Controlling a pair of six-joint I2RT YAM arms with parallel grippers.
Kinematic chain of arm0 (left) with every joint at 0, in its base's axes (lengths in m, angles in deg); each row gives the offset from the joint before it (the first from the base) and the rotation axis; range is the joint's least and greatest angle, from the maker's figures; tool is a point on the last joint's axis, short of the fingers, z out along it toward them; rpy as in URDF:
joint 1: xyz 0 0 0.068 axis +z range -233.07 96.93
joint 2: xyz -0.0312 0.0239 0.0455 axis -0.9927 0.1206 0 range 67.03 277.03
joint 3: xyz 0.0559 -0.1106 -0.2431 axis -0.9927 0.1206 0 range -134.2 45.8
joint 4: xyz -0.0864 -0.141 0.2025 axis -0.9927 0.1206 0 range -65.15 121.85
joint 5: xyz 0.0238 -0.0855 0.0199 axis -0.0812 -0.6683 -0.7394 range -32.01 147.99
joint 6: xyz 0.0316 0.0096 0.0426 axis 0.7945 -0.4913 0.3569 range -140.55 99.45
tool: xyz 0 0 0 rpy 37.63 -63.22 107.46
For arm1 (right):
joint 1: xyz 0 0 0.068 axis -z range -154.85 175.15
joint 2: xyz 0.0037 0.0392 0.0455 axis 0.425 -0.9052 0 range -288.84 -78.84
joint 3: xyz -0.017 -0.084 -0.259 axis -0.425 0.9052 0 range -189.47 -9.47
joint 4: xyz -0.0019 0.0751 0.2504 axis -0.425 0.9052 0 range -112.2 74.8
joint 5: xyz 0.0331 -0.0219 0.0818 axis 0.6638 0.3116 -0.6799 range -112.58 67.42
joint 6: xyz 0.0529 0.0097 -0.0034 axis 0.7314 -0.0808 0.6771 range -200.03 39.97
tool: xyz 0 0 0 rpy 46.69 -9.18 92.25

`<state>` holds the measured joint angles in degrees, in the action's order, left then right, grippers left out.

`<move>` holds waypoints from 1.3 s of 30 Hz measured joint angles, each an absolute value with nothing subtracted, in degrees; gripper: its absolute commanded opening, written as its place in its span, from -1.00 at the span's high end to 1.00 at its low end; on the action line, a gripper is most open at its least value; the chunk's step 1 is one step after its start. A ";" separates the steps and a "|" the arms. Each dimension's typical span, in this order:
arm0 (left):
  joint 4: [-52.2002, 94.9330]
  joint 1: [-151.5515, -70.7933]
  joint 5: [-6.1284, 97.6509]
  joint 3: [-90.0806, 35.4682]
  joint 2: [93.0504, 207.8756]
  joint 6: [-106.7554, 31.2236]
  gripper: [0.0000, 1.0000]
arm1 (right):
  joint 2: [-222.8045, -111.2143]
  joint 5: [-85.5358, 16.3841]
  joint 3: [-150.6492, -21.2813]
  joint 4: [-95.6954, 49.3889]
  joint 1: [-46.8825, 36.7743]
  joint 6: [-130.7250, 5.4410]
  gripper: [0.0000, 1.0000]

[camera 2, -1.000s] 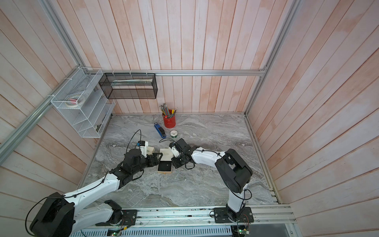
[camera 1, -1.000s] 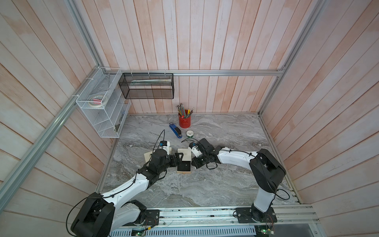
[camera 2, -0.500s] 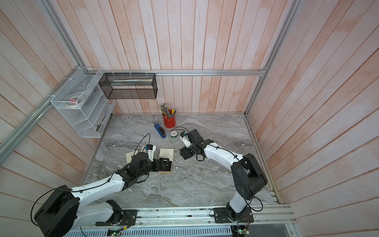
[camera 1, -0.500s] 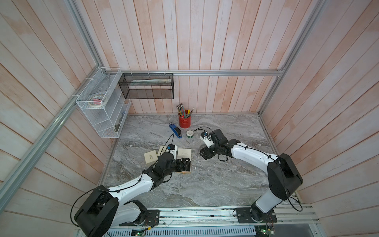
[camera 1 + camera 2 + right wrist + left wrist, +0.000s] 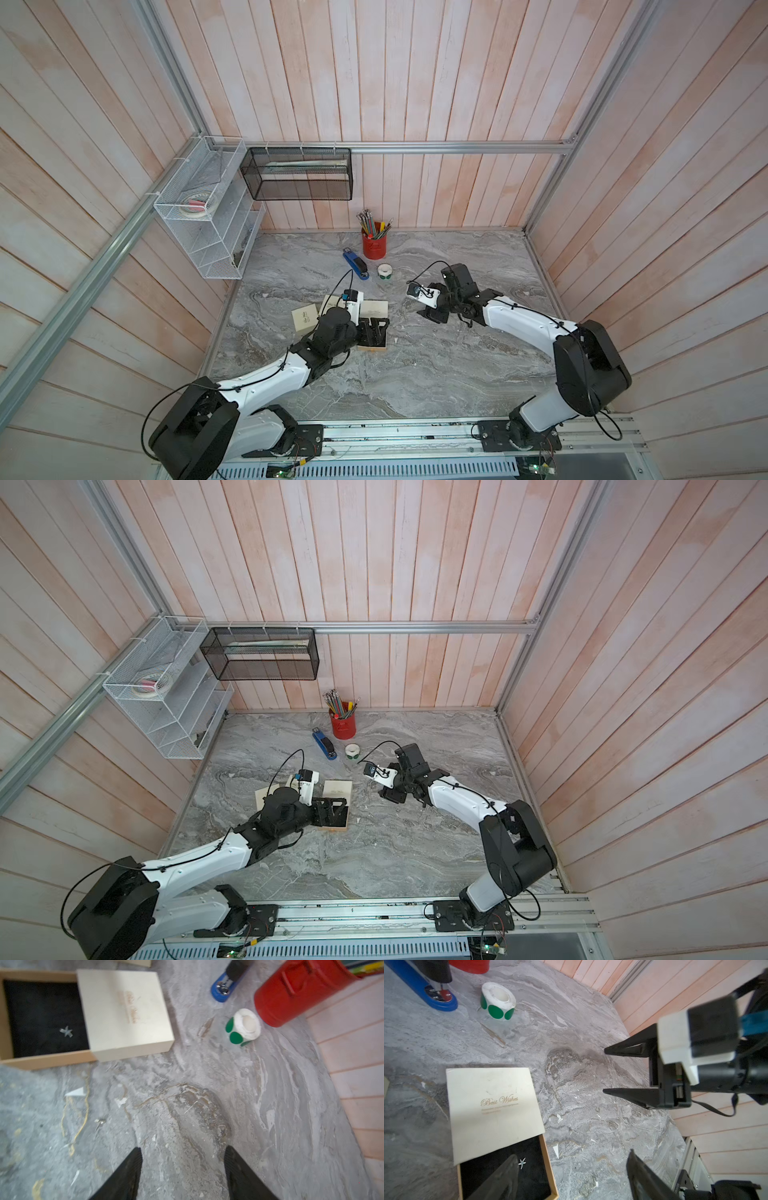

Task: Place the earrings into the drawer-style jewelry box
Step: Adjust the jewelry box at the center of the board, then pick up the earring from the center of the board.

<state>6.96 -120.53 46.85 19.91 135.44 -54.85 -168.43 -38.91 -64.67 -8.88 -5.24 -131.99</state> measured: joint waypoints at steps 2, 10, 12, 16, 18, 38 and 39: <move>5.04 -120.55 45.56 21.02 135.68 -54.81 -0.62 | -169.30 -40.90 -65.88 -4.71 -5.24 -139.27 -0.11; -5.78 -124.39 44.93 25.57 140.13 -56.99 -0.60 | -178.28 -46.11 -74.29 7.60 -5.46 -156.47 0.17; -8.10 -125.75 45.26 25.72 142.91 -57.78 -0.59 | -180.12 -46.83 -74.95 9.35 -5.57 -158.64 0.20; -10.53 -127.72 46.83 24.85 147.11 -58.72 -0.59 | -181.56 -47.75 -74.99 10.40 -5.72 -161.13 0.22; -10.83 -128.04 47.99 23.91 148.00 -59.02 -0.59 | -181.65 -48.31 -74.99 10.29 -5.99 -161.94 0.22; -6.83 -126.25 51.01 23.03 147.70 -60.34 -0.58 | -188.07 -51.53 -78.36 9.33 -7.21 -163.25 0.35; -6.83 -126.12 51.03 23.10 147.61 -60.34 -0.58 | -188.32 -51.68 -78.68 9.37 -7.25 -163.27 0.37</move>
